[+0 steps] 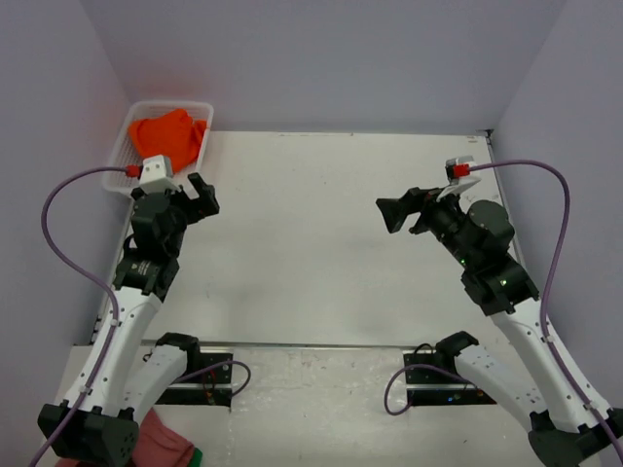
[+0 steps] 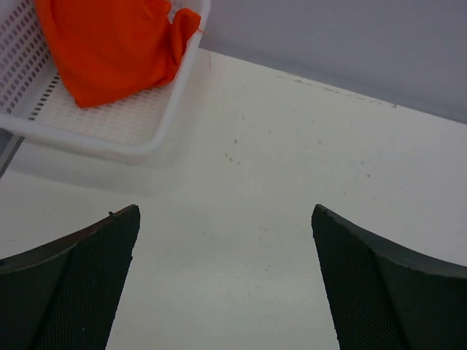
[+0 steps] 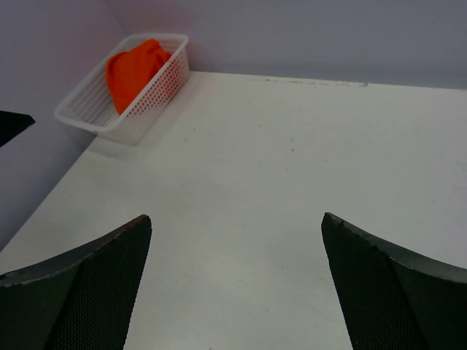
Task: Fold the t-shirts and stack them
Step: Grab crumpled tshirt from bin with the right arm
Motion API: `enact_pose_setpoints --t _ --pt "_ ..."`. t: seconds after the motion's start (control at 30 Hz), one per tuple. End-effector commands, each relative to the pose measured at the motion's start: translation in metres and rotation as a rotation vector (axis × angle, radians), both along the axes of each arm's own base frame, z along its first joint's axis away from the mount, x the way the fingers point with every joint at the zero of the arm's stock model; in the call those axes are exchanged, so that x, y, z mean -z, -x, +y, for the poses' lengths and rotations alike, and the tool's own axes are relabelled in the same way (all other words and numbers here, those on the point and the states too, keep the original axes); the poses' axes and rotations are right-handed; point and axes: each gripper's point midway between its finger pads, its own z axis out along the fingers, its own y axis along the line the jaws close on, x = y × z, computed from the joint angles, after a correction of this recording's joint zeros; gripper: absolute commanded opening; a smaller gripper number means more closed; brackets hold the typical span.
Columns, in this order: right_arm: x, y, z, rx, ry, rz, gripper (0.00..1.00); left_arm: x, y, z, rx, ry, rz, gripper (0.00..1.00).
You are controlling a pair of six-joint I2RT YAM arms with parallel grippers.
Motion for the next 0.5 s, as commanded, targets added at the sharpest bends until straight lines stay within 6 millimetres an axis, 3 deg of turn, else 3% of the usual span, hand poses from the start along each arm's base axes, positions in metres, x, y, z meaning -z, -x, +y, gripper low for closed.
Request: enact_pose_setpoints --t 0.0,0.03,0.07,0.1,0.13,0.17,0.2,0.23,0.27,0.3,0.33,0.47 --pt "0.007 -0.002 -0.009 0.056 0.031 0.012 0.99 -0.039 -0.018 0.003 0.002 -0.075 -0.094 1.0" --pt "0.01 -0.002 -0.009 0.066 0.032 0.029 0.99 -0.045 -0.027 0.007 -0.016 -0.087 -0.092 1.0" --pt "0.009 -0.002 -0.014 0.097 0.032 0.041 0.99 -0.038 -0.037 0.018 -0.061 -0.11 -0.032 1.0" --pt "0.01 0.0 -0.014 0.099 0.044 0.04 0.99 -0.04 -0.067 0.019 -0.078 -0.117 0.012 1.0" --pt "0.01 0.001 -0.015 0.106 0.055 0.028 0.99 -0.039 -0.082 0.021 -0.081 -0.12 0.036 1.0" --pt "0.011 0.003 -0.016 0.11 0.052 0.028 0.99 -0.015 -0.108 0.023 -0.093 -0.135 0.103 1.0" --pt "0.012 0.006 -0.018 0.112 0.057 0.032 0.99 -0.031 -0.126 0.025 -0.107 -0.137 0.066 1.0" --pt "0.014 0.005 -0.019 0.122 0.066 0.048 0.99 -0.032 -0.14 0.027 -0.114 -0.142 0.059 1.0" --pt "0.01 0.005 -0.021 0.134 0.06 0.061 0.99 -0.001 -0.166 0.028 -0.095 -0.155 0.127 1.0" --pt "0.022 0.004 -0.02 0.141 0.086 0.117 0.99 -0.023 -0.187 0.029 -0.107 -0.156 0.09 1.0" --pt "0.024 0.004 -0.019 0.139 0.089 0.13 0.99 -0.022 -0.201 0.032 -0.118 -0.167 0.102 1.0" --pt "0.035 0.01 -0.006 0.088 0.088 0.142 0.99 0.016 -0.277 0.059 -0.157 -0.191 0.19 0.97"
